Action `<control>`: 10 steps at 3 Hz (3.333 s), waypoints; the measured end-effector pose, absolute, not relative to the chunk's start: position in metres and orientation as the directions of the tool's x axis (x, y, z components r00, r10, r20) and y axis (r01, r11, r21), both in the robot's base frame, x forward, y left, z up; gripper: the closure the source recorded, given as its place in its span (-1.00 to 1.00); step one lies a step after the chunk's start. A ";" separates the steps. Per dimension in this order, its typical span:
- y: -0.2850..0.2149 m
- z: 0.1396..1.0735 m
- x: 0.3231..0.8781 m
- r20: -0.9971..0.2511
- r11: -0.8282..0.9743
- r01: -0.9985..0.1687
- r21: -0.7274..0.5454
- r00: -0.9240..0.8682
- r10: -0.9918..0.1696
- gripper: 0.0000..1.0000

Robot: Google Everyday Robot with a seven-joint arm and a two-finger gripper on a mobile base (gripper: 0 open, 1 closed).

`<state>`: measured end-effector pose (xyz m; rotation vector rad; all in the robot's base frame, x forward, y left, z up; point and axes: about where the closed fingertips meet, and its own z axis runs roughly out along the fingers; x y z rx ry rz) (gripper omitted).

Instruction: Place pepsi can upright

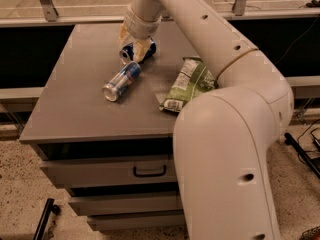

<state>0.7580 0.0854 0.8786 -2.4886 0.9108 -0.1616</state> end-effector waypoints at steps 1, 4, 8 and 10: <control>0.086 0.873 0.755 -0.057 -0.678 -0.582 -0.449 0.776 -0.629 0.36; 0.086 0.866 0.757 -0.066 -0.690 -0.596 -0.410 0.774 -0.630 -0.26; 0.076 0.854 0.765 -0.077 -0.677 -0.632 -0.377 0.749 -0.658 -0.32; 0.076 0.853 0.766 -0.076 -0.674 -0.642 -0.365 0.742 -0.666 0.49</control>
Offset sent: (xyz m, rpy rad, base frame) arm -0.0023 -0.0052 -0.0057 -0.0639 0.0646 0.0124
